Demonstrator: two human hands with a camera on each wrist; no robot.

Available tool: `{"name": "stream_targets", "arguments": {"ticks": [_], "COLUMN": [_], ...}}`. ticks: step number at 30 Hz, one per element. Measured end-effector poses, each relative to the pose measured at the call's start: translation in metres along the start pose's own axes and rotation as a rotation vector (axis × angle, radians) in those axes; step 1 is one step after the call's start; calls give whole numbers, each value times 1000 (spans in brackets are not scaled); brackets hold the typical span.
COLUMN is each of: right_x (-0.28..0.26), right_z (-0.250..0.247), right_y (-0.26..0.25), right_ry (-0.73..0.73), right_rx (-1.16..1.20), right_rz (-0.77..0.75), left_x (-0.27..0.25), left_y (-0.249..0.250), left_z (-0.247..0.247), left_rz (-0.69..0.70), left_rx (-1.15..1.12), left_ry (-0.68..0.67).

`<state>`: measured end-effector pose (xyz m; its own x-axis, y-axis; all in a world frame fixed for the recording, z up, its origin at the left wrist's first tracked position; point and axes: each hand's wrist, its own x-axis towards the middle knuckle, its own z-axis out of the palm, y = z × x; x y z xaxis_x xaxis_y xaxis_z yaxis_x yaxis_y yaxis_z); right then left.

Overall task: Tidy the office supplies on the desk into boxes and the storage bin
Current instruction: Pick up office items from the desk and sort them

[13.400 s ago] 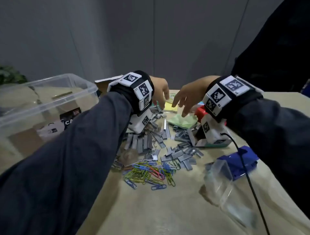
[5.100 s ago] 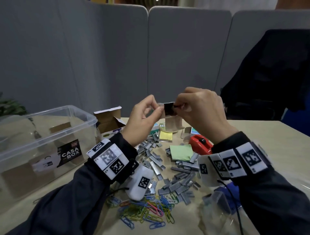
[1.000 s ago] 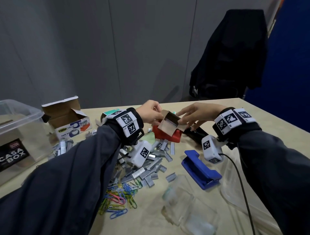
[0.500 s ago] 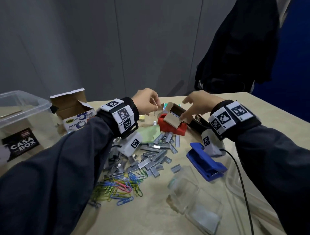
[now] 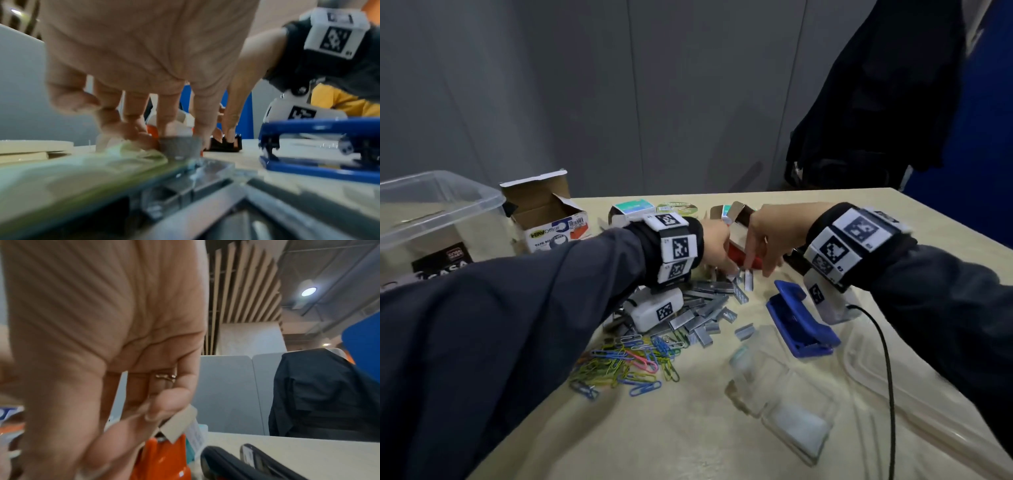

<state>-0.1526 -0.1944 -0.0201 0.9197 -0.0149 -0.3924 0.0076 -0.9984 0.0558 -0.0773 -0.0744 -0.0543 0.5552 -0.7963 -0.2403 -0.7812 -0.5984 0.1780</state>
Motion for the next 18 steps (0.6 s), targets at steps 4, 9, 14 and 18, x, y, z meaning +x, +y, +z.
{"name": "stream_targets", "arguments": {"ticks": [4, 9, 14, 18], "right_x": [6, 9, 4, 0], "right_z": [8, 13, 13, 7], "right_y": [-2, -5, -1, 6], "right_ry": [1, 28, 28, 121], "right_rx": [-7, -157, -133, 13], "right_rz": [-1, 17, -7, 18], "left_x": [2, 4, 3, -2], "left_y": [7, 13, 7, -7], "left_z": [0, -1, -2, -9], "left_rz": [-53, -40, -14, -21], "left_rx": [11, 60, 9, -134], "left_ry": [-6, -20, -33, 42]}}
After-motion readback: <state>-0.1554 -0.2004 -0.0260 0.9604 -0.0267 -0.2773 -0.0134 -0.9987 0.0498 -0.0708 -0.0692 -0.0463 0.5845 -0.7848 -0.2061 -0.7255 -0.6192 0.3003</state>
